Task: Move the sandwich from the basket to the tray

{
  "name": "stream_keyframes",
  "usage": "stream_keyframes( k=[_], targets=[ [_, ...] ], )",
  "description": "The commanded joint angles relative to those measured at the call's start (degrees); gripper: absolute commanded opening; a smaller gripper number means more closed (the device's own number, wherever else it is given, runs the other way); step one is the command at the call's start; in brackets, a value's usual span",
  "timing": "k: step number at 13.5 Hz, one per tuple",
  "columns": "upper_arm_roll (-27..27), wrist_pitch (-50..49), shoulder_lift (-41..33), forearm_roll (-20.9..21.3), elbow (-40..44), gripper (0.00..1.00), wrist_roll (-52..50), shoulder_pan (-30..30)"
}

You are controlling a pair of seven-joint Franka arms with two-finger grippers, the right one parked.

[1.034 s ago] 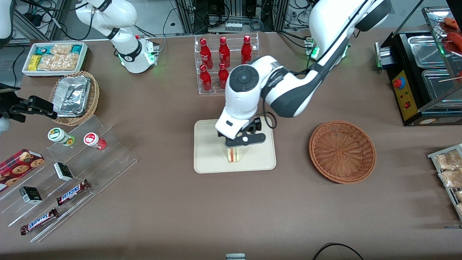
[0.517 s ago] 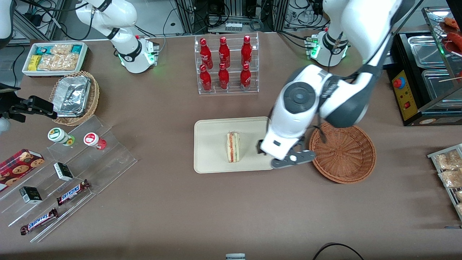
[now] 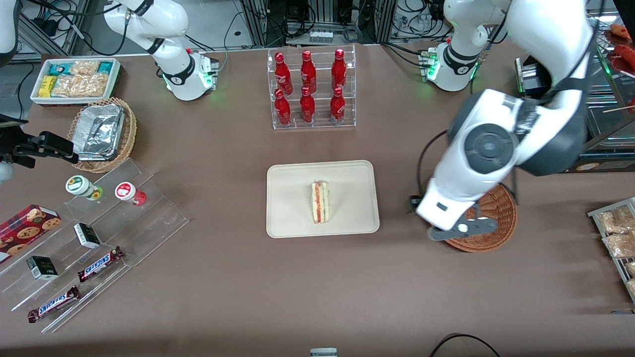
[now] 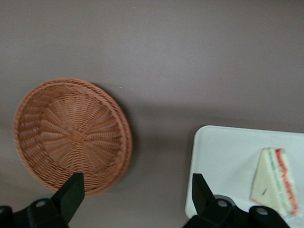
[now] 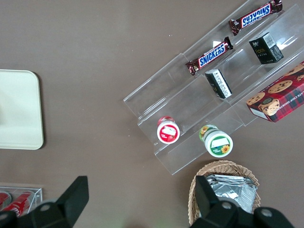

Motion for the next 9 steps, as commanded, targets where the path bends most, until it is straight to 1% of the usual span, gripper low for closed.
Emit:
stream_keyframes(
  k=[1,2,3,5,9],
  targets=[
    [6.6,0.3,-9.7,-6.6,-9.8,1.00,9.4,1.0],
    [9.0,0.1,-12.4,-9.2,-12.1,1.00,14.0,0.6],
    [11.5,-0.3,-14.9,-10.3,-14.1,1.00,18.3,0.5],
    [14.6,-2.0,-18.8,-11.5,-17.0,1.00,24.3,0.2],
    [18.1,-6.2,-24.8,-12.8,-19.5,1.00,30.1,0.2]
  ],
)
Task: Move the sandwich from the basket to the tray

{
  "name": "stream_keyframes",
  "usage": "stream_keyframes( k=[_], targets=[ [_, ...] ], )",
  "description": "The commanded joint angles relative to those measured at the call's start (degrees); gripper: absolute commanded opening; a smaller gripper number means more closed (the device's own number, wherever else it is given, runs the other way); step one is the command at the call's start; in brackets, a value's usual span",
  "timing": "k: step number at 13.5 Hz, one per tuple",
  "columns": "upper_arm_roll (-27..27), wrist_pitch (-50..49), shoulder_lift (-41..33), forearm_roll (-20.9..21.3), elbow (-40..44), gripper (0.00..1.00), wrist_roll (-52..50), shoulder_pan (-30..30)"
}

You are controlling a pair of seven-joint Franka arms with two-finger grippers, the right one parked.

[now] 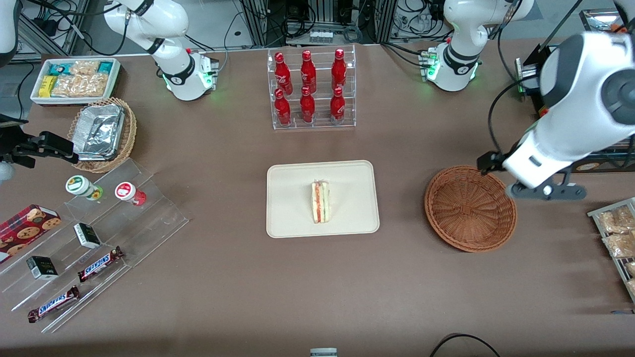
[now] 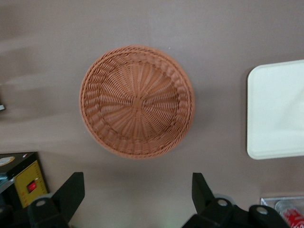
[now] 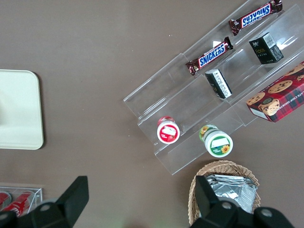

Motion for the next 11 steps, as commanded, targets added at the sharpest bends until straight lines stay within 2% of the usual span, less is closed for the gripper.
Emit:
stream_keyframes(
  k=[1,4,9,11],
  targets=[
    [2.0,-2.6,-5.2,-1.3,-3.5,1.00,3.7,-0.3],
    [4.4,-7.2,-7.4,-1.3,-3.3,1.00,9.4,0.4],
    [10.2,-13.4,-8.2,-2.9,0.9,1.00,10.1,-1.0],
    [10.5,-14.4,-8.4,-2.9,1.7,1.00,10.1,-1.3]
  ],
)
